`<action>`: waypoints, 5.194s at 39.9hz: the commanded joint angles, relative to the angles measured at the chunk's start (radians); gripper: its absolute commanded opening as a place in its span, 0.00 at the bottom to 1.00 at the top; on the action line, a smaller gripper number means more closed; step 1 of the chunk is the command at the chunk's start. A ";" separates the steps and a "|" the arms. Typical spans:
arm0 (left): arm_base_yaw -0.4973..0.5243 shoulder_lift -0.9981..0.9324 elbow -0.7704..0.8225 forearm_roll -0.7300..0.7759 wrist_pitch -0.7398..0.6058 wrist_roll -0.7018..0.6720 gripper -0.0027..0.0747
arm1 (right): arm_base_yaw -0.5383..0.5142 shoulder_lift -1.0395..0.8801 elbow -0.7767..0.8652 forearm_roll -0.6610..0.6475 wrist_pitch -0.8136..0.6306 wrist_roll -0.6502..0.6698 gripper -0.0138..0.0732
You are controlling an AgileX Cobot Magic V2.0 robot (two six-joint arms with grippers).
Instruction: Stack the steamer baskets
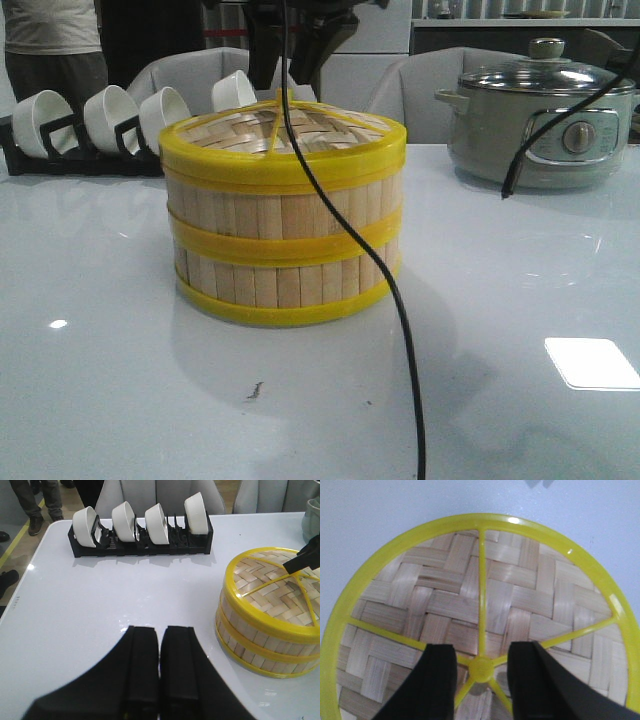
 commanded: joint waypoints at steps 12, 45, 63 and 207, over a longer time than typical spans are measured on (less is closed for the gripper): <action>-0.005 0.001 -0.027 0.011 -0.082 -0.009 0.15 | -0.140 -0.409 0.221 -0.014 -0.225 -0.012 0.57; -0.005 0.001 -0.027 0.011 -0.082 -0.009 0.15 | -0.606 -1.347 1.413 0.033 -0.703 -0.012 0.57; -0.005 0.001 -0.027 0.011 -0.082 -0.009 0.15 | -0.667 -1.637 1.719 0.033 -0.821 -0.012 0.57; 0.334 -0.656 0.957 -0.169 -0.971 -0.008 0.15 | -0.669 -1.737 1.836 0.034 -0.846 -0.010 0.24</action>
